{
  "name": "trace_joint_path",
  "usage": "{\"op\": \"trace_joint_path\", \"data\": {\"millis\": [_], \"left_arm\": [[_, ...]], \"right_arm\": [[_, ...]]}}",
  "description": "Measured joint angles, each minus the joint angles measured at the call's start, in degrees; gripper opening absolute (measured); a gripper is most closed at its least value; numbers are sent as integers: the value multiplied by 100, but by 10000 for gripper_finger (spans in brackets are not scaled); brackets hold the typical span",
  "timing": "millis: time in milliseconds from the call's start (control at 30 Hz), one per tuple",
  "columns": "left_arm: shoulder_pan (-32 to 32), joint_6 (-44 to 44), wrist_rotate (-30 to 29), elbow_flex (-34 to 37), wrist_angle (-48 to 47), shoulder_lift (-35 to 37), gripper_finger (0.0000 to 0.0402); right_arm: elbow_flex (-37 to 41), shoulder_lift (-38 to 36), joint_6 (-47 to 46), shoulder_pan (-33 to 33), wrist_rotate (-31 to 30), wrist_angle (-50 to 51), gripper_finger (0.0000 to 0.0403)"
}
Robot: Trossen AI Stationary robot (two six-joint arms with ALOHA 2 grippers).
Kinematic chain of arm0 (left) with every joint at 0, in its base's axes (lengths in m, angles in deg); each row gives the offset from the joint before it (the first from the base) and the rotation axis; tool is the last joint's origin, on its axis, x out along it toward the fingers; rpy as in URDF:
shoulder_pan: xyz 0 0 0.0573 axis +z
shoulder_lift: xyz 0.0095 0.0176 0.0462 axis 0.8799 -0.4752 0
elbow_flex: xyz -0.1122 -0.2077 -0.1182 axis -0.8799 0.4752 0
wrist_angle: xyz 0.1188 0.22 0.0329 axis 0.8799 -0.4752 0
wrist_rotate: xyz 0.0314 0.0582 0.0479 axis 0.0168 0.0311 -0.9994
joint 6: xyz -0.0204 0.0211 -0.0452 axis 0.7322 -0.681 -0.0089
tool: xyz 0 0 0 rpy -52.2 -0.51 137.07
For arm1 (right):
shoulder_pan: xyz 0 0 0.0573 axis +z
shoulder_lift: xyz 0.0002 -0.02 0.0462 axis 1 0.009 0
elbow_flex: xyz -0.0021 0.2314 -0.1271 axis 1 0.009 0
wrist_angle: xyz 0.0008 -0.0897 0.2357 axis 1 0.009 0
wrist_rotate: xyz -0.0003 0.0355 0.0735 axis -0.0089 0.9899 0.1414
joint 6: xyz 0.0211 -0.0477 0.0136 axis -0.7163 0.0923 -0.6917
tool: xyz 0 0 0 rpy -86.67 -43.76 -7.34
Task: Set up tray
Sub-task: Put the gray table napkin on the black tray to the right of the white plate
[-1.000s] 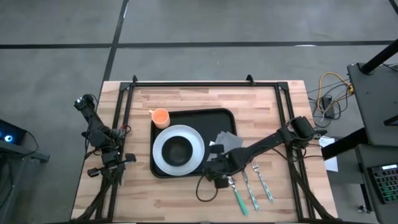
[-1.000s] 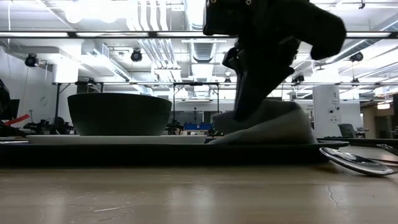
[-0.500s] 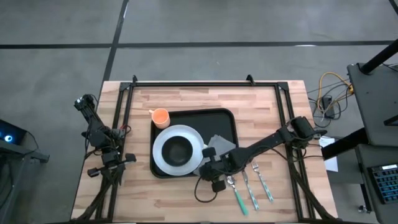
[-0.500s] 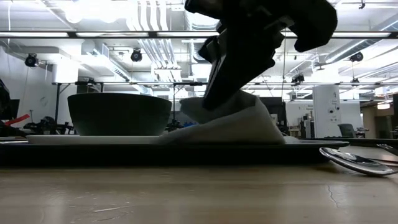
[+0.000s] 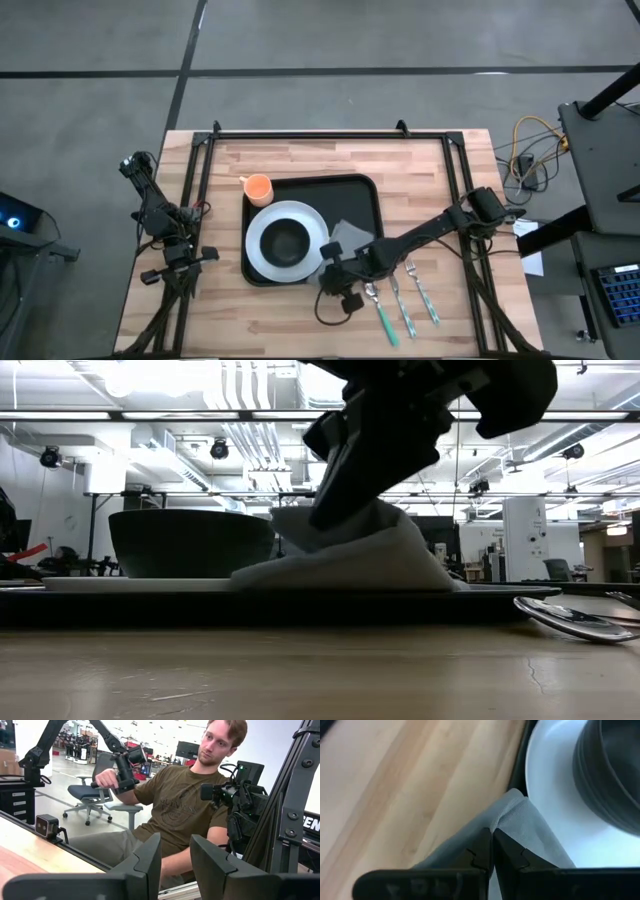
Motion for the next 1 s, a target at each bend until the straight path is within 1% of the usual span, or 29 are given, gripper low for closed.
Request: {"op": "trace_joint_path", "data": {"millis": [300, 467, 767, 1000], "left_arm": [[0, 1, 0, 0, -1, 0, 85], [0, 0, 0, 0, -1, 0, 85], [0, -1, 0, 0, -2, 0, 85], [2, -1, 0, 0, -4, 0, 85]], "right_arm": [[17, 0, 120, 0, 103, -173, 8], [77, 0, 141, 0, 460, -430, 8], [273, 0, 247, -20, 614, -752, 8], [358, 0, -151, -57, 610, -880, 9]]}}
